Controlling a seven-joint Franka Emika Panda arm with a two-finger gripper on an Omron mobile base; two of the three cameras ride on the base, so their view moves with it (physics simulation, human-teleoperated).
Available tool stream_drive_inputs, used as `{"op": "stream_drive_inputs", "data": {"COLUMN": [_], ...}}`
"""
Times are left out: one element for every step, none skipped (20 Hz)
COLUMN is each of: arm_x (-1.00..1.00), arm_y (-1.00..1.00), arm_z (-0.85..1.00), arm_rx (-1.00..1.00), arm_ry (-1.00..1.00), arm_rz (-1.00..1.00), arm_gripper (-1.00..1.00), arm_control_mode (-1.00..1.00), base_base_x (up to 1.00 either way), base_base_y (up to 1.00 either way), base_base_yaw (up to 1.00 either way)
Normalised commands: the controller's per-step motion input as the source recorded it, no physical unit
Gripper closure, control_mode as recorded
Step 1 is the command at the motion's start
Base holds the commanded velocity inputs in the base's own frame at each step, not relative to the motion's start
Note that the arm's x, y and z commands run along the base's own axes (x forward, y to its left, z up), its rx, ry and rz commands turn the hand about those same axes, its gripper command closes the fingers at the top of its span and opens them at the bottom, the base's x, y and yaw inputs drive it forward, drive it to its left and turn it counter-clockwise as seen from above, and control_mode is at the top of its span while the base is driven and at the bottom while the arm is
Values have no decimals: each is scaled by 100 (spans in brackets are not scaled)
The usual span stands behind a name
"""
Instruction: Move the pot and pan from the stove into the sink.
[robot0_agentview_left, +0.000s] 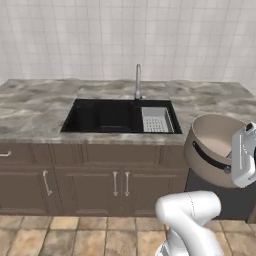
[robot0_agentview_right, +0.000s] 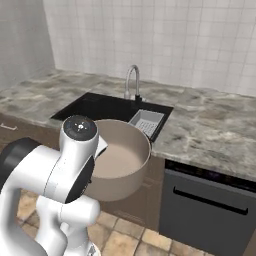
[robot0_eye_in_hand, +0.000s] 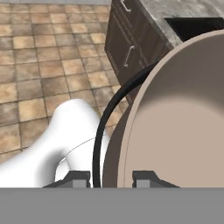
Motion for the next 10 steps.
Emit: {"op": "stream_drive_inputs", "data": {"arm_x": [0,0,0,0,0,0,0,0,0,0], "arm_y": [0,0,0,0,0,0,0,0,0,0], "arm_z": [0,0,0,0,0,0,0,0,0,0], "arm_rx": [0,0,0,0,0,0,0,0,0,0], "arm_ry": [0,0,0,0,0,0,0,0,0,0], "arm_rz": [0,0,0,0,0,0,0,0,0,0], "arm_gripper": [100,100,100,100,100,100,100,100,100,100], "arm_control_mode": [100,100,100,100,100,100,100,100,100,100], "base_base_x": [0,0,0,0,0,0,0,-5,-5,-10], "base_base_y": [-9,-10,-10,-10,-11,-12,-12,-12,-9,-3], "base_base_yaw": [-44,-44,-44,-43,-43,-43,-41,-37,-28,-7]}}
